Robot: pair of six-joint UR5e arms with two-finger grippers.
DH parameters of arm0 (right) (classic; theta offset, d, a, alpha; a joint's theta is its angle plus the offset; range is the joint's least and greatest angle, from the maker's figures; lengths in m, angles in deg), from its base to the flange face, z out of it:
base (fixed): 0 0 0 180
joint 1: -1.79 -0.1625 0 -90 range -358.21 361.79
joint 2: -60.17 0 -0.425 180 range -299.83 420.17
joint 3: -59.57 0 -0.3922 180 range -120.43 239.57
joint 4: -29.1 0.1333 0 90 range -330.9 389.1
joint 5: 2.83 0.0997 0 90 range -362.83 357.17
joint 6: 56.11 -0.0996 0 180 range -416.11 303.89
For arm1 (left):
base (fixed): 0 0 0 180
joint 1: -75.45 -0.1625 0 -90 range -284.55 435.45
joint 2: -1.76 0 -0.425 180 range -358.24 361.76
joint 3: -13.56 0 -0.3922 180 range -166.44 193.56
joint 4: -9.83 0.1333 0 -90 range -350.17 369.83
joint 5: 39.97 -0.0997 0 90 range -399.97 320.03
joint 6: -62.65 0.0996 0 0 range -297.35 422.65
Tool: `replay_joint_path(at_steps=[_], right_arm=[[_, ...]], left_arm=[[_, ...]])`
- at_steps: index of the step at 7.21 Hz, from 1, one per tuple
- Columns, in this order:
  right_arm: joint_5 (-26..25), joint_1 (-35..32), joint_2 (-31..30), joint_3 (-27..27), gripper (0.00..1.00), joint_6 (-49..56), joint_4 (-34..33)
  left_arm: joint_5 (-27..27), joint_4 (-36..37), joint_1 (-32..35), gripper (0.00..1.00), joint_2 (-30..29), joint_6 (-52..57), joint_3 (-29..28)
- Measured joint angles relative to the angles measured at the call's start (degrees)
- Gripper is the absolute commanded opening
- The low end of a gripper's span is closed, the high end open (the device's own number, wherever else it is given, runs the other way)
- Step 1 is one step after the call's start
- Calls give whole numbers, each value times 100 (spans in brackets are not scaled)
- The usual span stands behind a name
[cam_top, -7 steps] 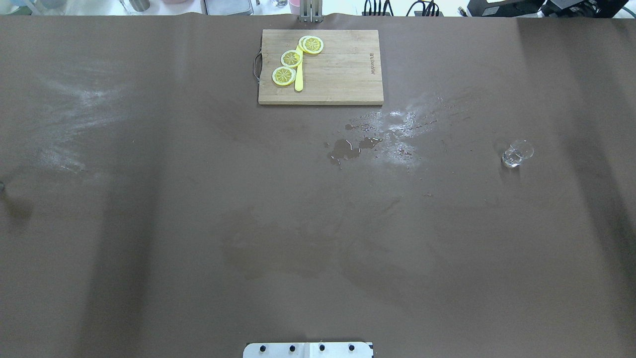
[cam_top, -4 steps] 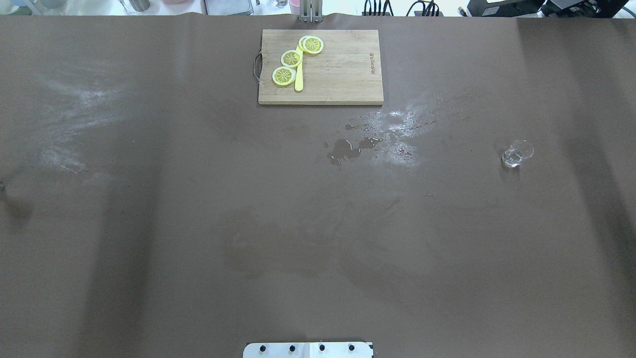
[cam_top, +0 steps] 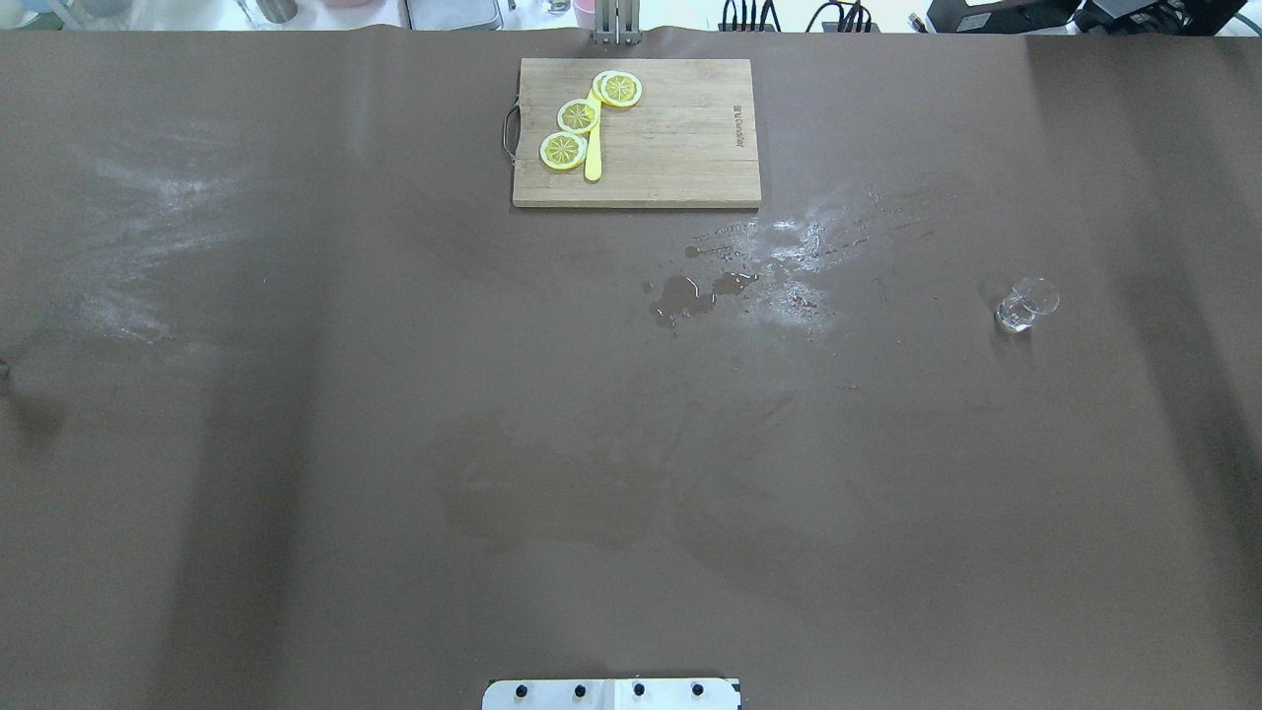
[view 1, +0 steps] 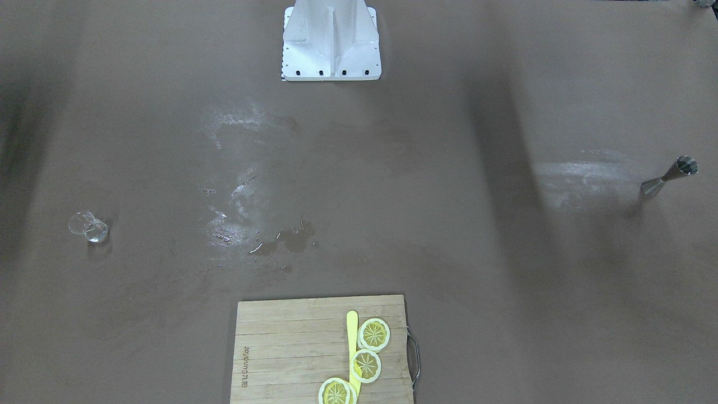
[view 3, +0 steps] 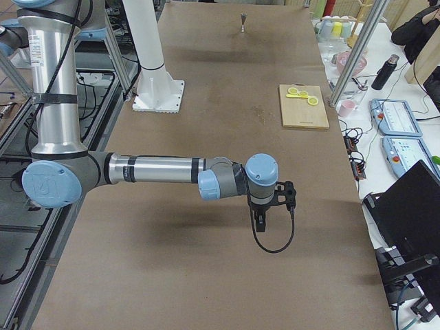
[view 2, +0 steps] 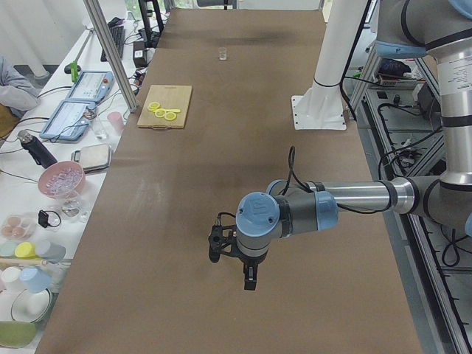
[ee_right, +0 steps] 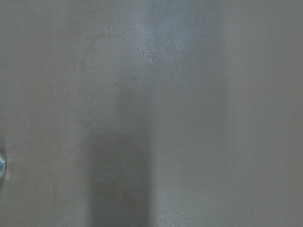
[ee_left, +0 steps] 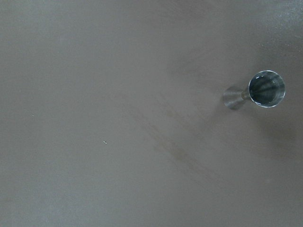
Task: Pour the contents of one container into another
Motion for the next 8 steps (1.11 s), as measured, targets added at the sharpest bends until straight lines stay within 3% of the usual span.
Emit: replay_joint_path(at_steps=[8], right_arm=[[0, 3, 73, -4, 100, -11, -10]], left_arm=[[-15, 1, -1, 99, 24, -2, -17]])
